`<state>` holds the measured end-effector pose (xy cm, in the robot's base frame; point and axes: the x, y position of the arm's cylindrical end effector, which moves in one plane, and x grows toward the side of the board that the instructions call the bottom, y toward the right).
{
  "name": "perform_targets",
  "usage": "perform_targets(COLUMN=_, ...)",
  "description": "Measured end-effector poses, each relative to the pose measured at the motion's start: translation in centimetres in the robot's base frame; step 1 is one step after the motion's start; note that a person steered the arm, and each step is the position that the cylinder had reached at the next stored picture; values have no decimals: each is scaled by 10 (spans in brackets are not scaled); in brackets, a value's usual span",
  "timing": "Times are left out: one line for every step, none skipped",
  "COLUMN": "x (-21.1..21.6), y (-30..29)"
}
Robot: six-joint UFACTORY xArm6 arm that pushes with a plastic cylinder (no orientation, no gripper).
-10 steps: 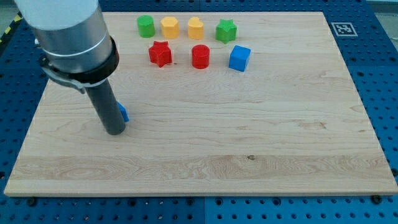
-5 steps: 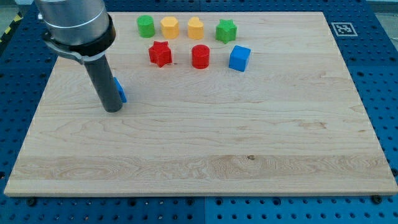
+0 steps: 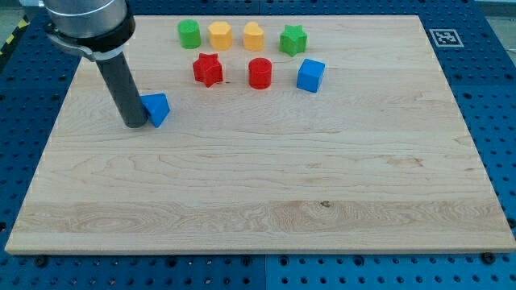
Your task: Move blue triangle left to the red star
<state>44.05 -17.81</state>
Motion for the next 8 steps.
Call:
perform_targets(x=7, y=20)
perform_targets(x=7, y=28)
perform_targets(x=2, y=28)
perform_targets(x=-12, y=28)
perform_targets(x=-26, y=28)
perform_targets(x=-38, y=28)
perform_targets(x=-50, y=28)
perform_targets(x=-59, y=28)
